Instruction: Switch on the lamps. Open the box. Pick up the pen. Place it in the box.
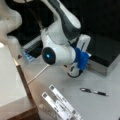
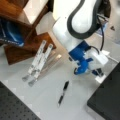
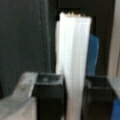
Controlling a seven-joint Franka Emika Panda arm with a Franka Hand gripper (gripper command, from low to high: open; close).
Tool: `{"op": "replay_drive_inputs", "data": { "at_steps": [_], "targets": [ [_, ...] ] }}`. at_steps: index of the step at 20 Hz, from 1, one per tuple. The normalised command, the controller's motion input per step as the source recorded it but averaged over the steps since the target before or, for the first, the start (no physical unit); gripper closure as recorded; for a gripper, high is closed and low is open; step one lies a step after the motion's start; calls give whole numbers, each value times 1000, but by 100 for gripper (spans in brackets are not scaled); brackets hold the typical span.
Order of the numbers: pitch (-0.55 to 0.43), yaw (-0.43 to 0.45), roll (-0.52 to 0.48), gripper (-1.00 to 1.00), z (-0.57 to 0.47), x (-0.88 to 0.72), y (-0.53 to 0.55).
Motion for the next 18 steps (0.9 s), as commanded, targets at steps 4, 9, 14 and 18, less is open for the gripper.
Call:
{"op": "replay_drive_inputs", "data": {
  "at_steps": [4,9,14,18],
  "targets": [
    [12,-123,16,100,-84,-29,-19],
    [44,-113,-8,100,120,-12,-38],
    [39,-16,-127,100,342,-75,-20],
    [58,59,-206,100,264,-104,27]
  ]
}}
